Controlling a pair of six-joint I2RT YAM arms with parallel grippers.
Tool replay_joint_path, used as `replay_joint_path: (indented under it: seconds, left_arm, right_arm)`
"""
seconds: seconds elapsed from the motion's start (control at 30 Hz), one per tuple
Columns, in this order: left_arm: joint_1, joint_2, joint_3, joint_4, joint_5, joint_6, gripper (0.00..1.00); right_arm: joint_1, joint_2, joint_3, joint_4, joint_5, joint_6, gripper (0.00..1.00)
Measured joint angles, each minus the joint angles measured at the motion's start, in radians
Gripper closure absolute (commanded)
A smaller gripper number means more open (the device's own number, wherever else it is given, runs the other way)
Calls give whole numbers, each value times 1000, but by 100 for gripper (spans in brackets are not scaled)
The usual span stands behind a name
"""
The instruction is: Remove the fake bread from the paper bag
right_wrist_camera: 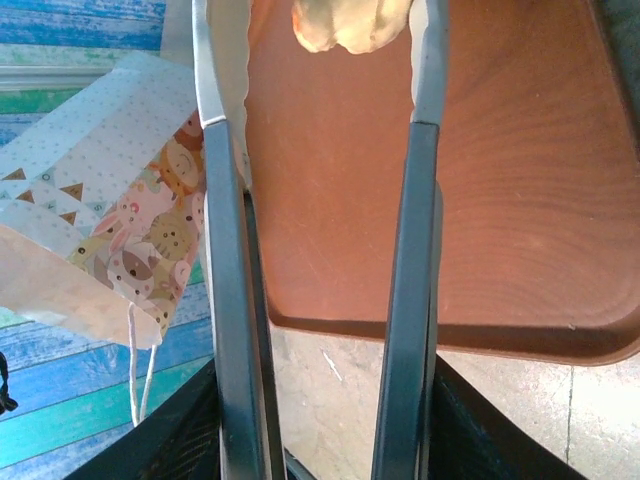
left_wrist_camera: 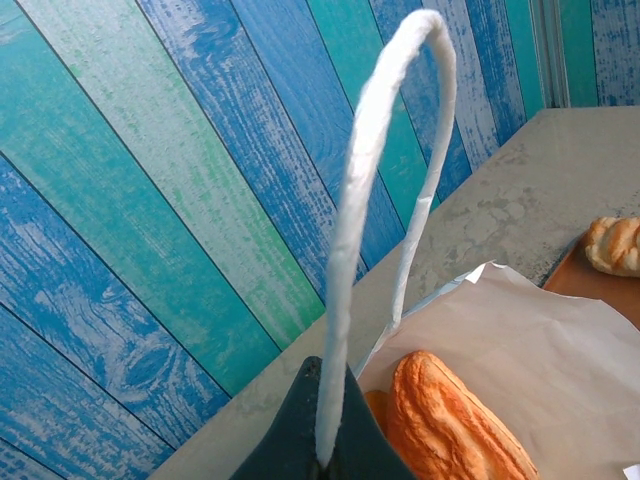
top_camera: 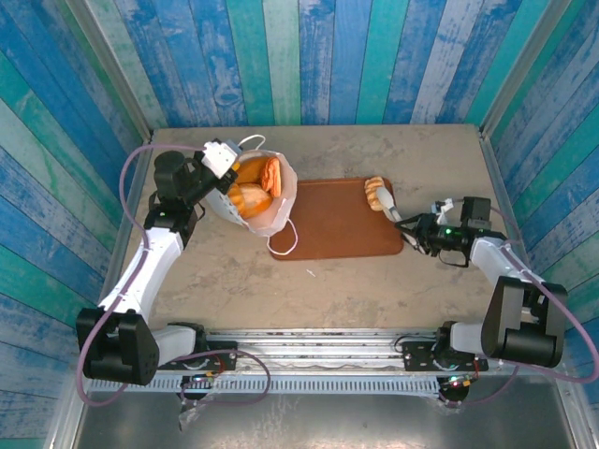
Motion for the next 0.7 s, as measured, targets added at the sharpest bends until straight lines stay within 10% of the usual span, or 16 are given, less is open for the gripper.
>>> replay_joint_path:
  seconds: [0.7]
  left_arm:
    - [0,3,7,-8,0,16,100]
  right_arm:
    - [-32,-153,-2,-174,51,-40,50]
